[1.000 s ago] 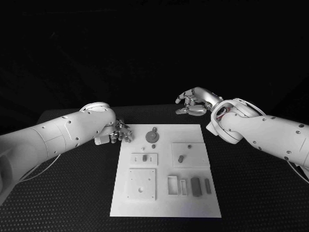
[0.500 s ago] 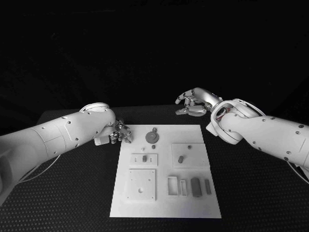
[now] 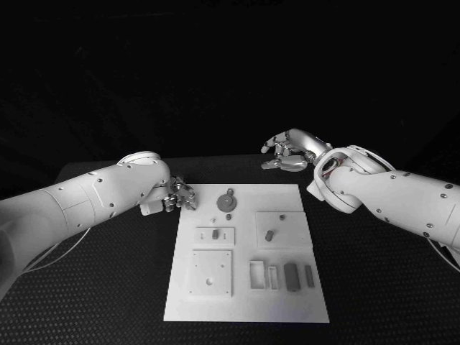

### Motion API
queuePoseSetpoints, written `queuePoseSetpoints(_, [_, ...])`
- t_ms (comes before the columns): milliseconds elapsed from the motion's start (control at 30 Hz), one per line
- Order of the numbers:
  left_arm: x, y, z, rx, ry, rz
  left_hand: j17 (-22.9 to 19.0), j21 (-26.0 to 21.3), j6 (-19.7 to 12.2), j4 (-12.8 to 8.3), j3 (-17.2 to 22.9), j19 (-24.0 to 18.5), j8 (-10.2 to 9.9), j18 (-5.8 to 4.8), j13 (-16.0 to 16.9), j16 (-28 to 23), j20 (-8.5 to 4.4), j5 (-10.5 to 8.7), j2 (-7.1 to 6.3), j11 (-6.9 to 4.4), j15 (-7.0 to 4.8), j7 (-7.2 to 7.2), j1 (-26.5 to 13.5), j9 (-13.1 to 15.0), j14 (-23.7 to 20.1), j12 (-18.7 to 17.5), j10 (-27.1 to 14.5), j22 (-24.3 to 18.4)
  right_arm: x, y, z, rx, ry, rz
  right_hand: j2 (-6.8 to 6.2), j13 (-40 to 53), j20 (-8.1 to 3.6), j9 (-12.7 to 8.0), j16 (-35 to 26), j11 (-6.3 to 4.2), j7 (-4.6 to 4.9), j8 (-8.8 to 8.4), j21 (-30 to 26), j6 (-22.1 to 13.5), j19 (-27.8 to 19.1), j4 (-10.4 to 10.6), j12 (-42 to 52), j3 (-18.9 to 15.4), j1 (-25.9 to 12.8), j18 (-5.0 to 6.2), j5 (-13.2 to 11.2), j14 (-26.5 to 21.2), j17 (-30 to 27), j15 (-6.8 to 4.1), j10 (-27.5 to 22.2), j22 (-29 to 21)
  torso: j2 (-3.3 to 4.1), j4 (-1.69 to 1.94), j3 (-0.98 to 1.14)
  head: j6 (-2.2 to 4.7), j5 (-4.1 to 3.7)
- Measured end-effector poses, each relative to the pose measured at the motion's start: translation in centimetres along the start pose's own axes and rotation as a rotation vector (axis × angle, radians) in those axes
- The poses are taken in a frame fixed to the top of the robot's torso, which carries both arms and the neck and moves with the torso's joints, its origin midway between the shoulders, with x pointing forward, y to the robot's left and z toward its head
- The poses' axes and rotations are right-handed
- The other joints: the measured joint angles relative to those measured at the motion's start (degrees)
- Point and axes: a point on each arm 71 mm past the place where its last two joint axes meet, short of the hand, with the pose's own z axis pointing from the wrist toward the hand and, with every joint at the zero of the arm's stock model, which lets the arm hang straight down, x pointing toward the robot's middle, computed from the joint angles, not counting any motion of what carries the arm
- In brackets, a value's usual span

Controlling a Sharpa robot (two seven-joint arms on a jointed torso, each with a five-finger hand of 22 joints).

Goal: Assemble the parts on the task board

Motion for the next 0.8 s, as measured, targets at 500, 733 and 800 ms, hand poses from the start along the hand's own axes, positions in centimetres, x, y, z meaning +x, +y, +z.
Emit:
queuePoseSetpoints(500, [2.0, 0.1, -2.2, 0.079, 0.078, -0.074, 0.0, 1.0, 0.8, -0.1, 0.1, 0.4, 0.0, -0.01, 0.0, 0.5, -0.2, -0.02, -0.22, -0.46, -0.29, -0.26, 0.2, 0.0, 0.7, 0.2, 1.1, 0.0, -0.1, -0.2, -0.1, 0.003, -0.001, -0.001, 0.0, 0.0, 0.0, 0.0, 0.2, 0.0, -0.01, 0.0, 0.0, 0.0, 0.0, -0.2, 0.0, -0.2, 0.0, 0.0, 0.0, 0.0, 0.0, 0.01, 0.0, 0.0, -0.02, 0.07, 0.07, -0.12, -0.03])
queuePoseSetpoints(733, [3.3, -0.7, -3.5, 0.121, 0.088, -0.062, -0.1, 1.1, 1.0, -0.2, 0.1, 0.8, 0.0, -0.01, -0.1, 0.5, -0.41, -0.04, -0.22, -0.59, -0.39, -0.33, 0.2, -0.1, 1.0, 0.2, 1.4, 0.0, -0.1, -0.2, -0.1, 0.004, 0.0, -0.001, 0.0, 0.0, 0.01, 0.0, 0.2, 0.0, 0.09, 0.0, 0.0, 0.1, 0.0, -0.2, 0.0, -0.2, 0.0, 0.0, 0.0, 0.0, 0.0, 0.01, 0.0, 0.0, -0.02, 0.07, 0.04, -0.26, -0.04])
queuePoseSetpoints(800, [3.6, -1.1, -3.9, 0.133, 0.087, -0.053, -0.1, 1.1, 1.0, -0.2, 0.2, 0.8, 0.0, -0.01, -0.1, 0.5, -0.42, -0.14, -0.22, -0.66, -0.37, -0.4, 0.2, -0.1, 1.1, 0.2, 1.5, 0.0, -0.1, -0.2, -0.1, 0.004, 0.0, -0.001, 0.0, 0.0, 0.01, 0.0, 0.2, 0.0, 0.11, 0.0, 0.0, 0.1, 0.0, -0.2, 0.0, -0.2, 0.0, 0.0, 0.0, 0.0, 0.0, 0.02, 0.0, 0.0, -0.01, 0.07, 0.02, -0.32, -0.04])
